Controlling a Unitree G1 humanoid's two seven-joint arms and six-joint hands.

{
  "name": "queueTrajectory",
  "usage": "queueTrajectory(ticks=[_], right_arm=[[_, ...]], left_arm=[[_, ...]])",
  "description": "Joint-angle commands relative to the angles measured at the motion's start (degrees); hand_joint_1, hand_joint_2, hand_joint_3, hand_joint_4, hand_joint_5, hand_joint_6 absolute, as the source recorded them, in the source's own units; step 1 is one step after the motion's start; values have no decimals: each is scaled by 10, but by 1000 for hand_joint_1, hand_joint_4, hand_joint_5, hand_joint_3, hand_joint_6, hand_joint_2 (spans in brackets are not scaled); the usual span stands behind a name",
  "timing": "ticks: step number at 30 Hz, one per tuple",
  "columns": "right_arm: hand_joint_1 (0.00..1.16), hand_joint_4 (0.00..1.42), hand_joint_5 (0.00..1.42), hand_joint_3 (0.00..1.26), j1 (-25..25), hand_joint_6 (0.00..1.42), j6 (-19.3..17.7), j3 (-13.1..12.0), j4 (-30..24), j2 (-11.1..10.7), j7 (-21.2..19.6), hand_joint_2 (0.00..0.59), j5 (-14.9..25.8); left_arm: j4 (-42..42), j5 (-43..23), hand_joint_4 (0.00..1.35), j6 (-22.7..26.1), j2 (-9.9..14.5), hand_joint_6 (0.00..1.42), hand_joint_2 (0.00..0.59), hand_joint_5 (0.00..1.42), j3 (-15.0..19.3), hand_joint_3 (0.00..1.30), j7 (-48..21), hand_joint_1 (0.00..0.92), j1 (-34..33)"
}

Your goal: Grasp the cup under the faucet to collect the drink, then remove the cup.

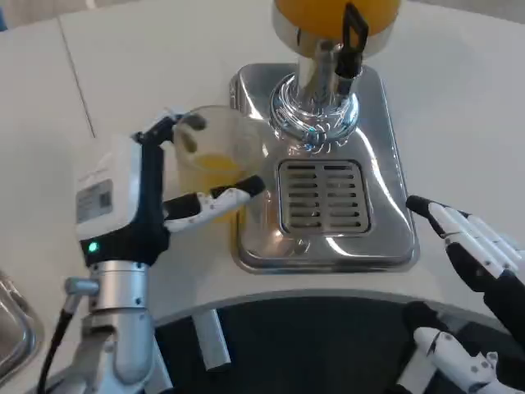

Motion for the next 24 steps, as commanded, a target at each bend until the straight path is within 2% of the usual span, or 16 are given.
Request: queueTrajectory(ticks=[1,5,10,13,18,24], right_arm=[[199,0,3,0,3,32,0,4,3,-6,-8,483,-5],[206,0,1,0,4,30,-9,3,4,-8,-12,488,-11],[255,0,0,0,14,1,-32,-20,1,-25,-20,510,-15],[260,0,0,0,20,1,-40,-31,1,-31,-20,510,-12],[266,0,0,0,35,1,-59,-38,-2,-27,-27,510,-11],[267,0,0,0,40,0,-105,-34,5,-32,-45,504,-40]], left_arm=[[-53,-10,1240,-23,14,1424,0,1424,20,1201,-16,610,29],[-86,-23,1278,-27,26,1424,6,1424,39,1210,-37,556,56],[-147,-40,1316,-40,33,1424,50,1424,60,1219,-67,521,103],[-180,-43,1334,-40,26,1424,70,1424,67,1220,-80,519,130],[-231,-53,1337,-45,16,1424,80,1424,77,1220,-99,514,167],[-313,-64,1352,-55,3,1424,90,1424,88,1220,-126,519,220]])
